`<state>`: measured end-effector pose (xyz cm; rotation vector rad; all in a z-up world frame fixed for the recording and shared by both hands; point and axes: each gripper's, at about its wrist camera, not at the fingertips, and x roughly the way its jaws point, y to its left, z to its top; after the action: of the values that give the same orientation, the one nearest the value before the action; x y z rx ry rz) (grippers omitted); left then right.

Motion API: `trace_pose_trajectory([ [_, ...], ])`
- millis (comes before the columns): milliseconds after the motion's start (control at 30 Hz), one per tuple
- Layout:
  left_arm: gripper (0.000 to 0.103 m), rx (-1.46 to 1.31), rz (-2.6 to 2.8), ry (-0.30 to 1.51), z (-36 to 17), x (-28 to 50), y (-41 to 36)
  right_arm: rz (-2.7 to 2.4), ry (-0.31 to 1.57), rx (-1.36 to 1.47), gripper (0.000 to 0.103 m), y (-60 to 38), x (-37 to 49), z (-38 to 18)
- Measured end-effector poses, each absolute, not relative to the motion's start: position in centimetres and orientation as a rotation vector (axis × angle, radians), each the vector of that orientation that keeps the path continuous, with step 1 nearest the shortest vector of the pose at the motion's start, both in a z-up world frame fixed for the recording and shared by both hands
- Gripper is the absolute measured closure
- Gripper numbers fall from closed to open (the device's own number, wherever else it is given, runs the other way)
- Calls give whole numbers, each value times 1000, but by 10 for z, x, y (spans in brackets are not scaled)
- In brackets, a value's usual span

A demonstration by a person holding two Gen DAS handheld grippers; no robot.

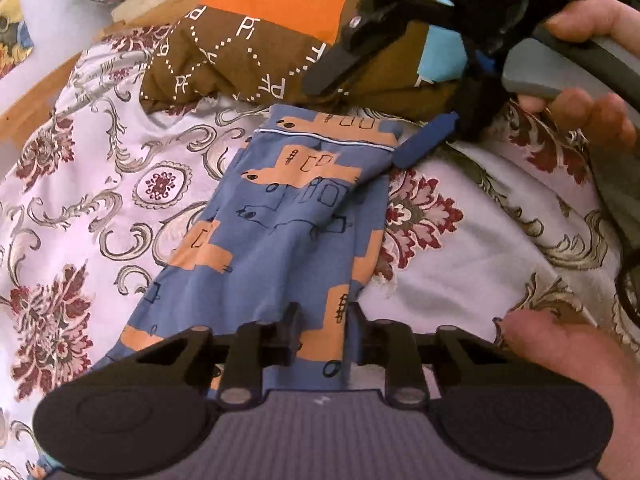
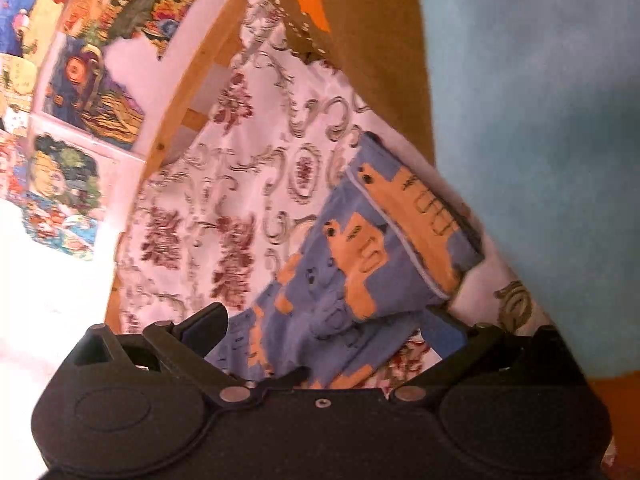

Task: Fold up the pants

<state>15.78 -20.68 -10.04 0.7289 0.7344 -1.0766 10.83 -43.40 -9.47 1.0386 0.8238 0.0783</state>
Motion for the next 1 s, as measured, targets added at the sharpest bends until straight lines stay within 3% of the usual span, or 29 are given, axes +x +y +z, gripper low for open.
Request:
trace_pose_trajectory([
  [200, 90, 694, -1087, 784, -92, 159, -204, 50, 807, 1046, 1, -438, 112, -103],
  [267, 99, 700, -1080, 787, -92, 157, -203, 24, 803, 1026, 1, -440, 114, -104],
  [800, 100, 705, -1112, 697, -83, 135, -190, -19, 799, 994, 2, -434, 110, -99],
  [867, 100, 703, -1110, 709, -86, 136, -190, -37, 796, 980, 6, -432, 106, -96],
  [1000, 100, 678, -1104, 716, -95, 136, -188, -160, 793, 973, 30, -428, 104, -98],
])
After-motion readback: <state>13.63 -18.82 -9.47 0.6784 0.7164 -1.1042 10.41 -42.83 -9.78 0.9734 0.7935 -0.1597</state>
